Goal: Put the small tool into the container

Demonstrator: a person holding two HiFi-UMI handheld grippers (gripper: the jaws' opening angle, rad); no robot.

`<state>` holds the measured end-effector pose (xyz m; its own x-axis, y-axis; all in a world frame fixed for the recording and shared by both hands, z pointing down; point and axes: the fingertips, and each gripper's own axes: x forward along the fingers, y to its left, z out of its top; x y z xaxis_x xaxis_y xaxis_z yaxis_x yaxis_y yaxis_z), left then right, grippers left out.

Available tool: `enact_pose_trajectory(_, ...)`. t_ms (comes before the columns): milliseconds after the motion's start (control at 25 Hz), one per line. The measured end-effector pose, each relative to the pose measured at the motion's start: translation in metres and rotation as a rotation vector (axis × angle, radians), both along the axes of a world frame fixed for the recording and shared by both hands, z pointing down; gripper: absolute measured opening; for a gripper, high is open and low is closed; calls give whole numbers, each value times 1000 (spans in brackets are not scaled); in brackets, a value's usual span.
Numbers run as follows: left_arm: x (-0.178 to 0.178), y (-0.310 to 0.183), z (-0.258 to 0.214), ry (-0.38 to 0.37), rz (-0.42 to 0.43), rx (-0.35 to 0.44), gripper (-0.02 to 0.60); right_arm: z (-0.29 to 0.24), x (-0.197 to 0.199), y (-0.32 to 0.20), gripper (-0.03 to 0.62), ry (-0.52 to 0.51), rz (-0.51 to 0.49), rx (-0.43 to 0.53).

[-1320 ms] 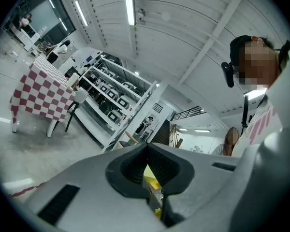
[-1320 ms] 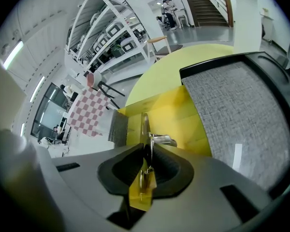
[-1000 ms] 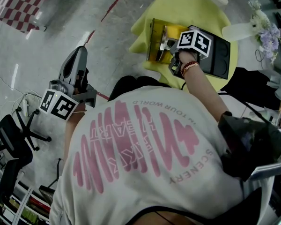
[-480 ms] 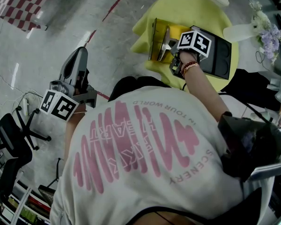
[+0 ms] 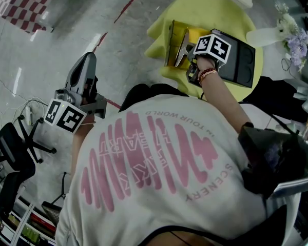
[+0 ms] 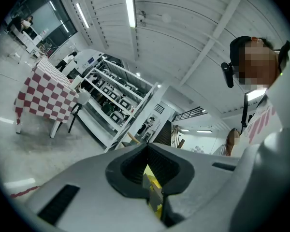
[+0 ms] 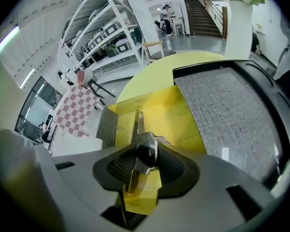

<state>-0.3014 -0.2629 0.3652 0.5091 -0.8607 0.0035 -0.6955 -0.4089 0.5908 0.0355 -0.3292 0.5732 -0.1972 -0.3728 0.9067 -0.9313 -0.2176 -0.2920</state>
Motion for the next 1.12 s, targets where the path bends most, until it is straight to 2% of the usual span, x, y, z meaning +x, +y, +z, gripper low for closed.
enact_pose_trajectory(600,1,4,-3,-5,-14,8,7,-5,4,-2,202,164,-29,36)
enact_pose_trajectory(840,6,3,-5,-7,-4,12,8,-25,2,-8,213,144,-21,92)
enact_pose_trajectory(1120,26,-3,-12,-13,42,25,8,-70,17,-20,212,88,43,218)
